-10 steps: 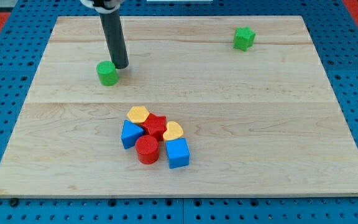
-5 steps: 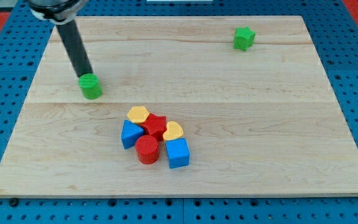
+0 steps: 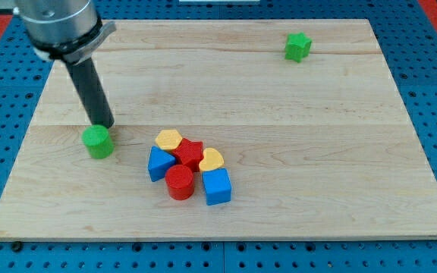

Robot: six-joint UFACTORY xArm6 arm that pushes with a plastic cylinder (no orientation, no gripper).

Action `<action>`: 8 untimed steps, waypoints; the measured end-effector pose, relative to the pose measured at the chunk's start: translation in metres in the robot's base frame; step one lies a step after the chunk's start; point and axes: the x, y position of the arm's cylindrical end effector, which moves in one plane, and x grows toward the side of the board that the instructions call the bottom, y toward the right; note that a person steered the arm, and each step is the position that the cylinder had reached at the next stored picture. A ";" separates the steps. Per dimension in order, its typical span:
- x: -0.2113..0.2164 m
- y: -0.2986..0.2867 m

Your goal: Push the green circle into the blue triangle from its left

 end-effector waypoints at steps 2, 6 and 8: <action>0.022 0.009; 0.046 0.047; 0.087 -0.013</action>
